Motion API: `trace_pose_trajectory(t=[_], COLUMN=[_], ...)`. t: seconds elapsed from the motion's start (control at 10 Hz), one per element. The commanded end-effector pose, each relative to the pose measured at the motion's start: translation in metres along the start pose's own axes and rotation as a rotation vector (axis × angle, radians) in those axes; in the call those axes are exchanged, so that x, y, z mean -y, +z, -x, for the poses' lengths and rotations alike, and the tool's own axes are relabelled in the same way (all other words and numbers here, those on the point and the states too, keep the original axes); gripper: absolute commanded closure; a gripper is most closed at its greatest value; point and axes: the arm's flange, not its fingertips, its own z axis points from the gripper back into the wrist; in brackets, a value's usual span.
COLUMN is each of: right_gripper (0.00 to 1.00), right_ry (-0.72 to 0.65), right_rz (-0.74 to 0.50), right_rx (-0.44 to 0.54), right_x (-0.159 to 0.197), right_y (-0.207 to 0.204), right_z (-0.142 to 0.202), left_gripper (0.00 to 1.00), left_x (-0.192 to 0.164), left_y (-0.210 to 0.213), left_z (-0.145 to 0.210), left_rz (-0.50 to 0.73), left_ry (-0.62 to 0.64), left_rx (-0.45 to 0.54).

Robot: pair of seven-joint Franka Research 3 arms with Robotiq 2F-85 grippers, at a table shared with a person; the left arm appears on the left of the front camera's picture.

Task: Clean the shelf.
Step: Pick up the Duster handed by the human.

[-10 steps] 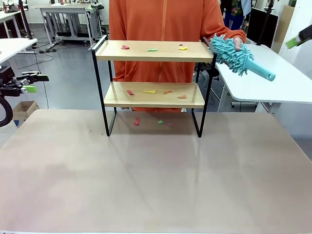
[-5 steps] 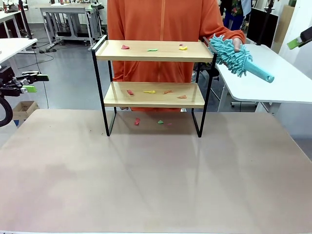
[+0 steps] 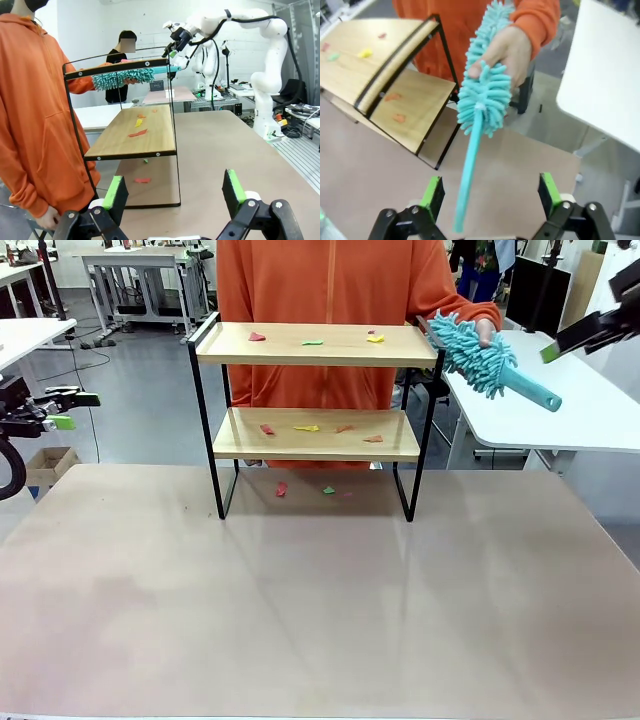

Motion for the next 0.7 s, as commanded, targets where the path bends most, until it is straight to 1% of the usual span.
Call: trace_pose_trajectory(t=[0.0,0.1,0.3,0.6], right_gripper=[0.0,0.0,0.0,0.0], right_ry=[-0.034,-0.04,-0.015,-0.008], right_rz=[0.046,0.064,0.073,0.069], right_rx=[0.003,0.024,0.013,-0.033], right_x=[-0.023,-0.031,-0.045,-0.045], right_y=[-0.002,-0.006,-0.02,-0.04], right_z=[0.01,0.013,0.018,0.018], left_gripper=[0.0,0.0,0.0,0.0], left_x=[0.0,0.0,0.0,0.0], left_y=[0.0,0.0,0.0,0.0], left_z=[-0.001,-0.001,-0.001,-0.001], left_rz=[0.002,0.002,0.002,0.002], left_ry=[-0.007,-0.007,-0.007,-0.007], left_rx=[-0.001,-0.001,-0.001,-0.001])
